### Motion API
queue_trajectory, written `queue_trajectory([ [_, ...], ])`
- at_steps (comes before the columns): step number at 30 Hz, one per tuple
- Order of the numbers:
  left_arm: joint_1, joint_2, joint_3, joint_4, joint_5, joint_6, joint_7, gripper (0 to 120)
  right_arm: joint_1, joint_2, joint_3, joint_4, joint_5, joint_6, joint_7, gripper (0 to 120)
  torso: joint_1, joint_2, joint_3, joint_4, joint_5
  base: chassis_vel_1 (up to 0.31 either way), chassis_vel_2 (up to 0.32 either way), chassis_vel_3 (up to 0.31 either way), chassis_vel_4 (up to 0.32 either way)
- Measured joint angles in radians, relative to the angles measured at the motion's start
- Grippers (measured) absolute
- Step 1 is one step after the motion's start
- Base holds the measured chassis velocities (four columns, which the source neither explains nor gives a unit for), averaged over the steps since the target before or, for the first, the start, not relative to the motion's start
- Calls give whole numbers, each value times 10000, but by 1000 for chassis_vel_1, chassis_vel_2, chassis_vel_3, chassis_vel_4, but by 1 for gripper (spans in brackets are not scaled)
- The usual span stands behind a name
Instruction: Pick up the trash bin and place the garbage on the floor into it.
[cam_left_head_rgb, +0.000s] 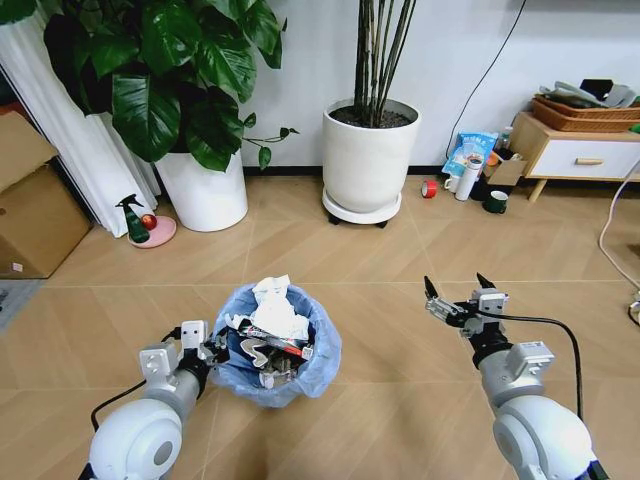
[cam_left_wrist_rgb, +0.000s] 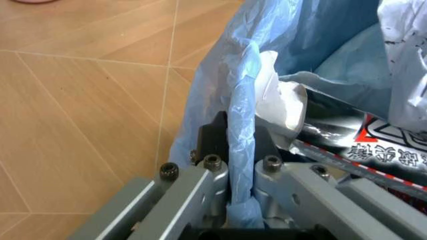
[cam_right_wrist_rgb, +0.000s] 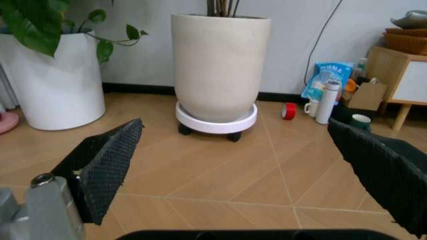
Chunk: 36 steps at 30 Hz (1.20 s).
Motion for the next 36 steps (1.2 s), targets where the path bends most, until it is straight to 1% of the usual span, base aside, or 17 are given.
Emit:
queue_trajectory([
  [15, 73, -6, -79, -66, 46, -17, 55, 0, -60, -4, -23, 35, 110, 17, 21, 100, 1, -1, 0, 1, -4, 86, 85, -80, -91],
  [19, 90, -23, -77, -68, 46, -26, 67, 0, -92, -8, -47, 25, 176, -9, 20, 100, 0, 0, 0, -1, 3, 0, 0, 0, 0],
  [30, 85, -29, -113, -76, 29, -41, 86, 0, -151, -40, -33, 9, 179, -52, 18, 100, 0, 0, 0, 0, -2, -10, -6, 4, 4],
  [36, 113, -39, -151, -76, 28, -66, 112, 0, -153, -56, 5, -16, 177, -52, 18, 100, 0, 0, 0, 0, 0, 46, -51, -63, 43],
])
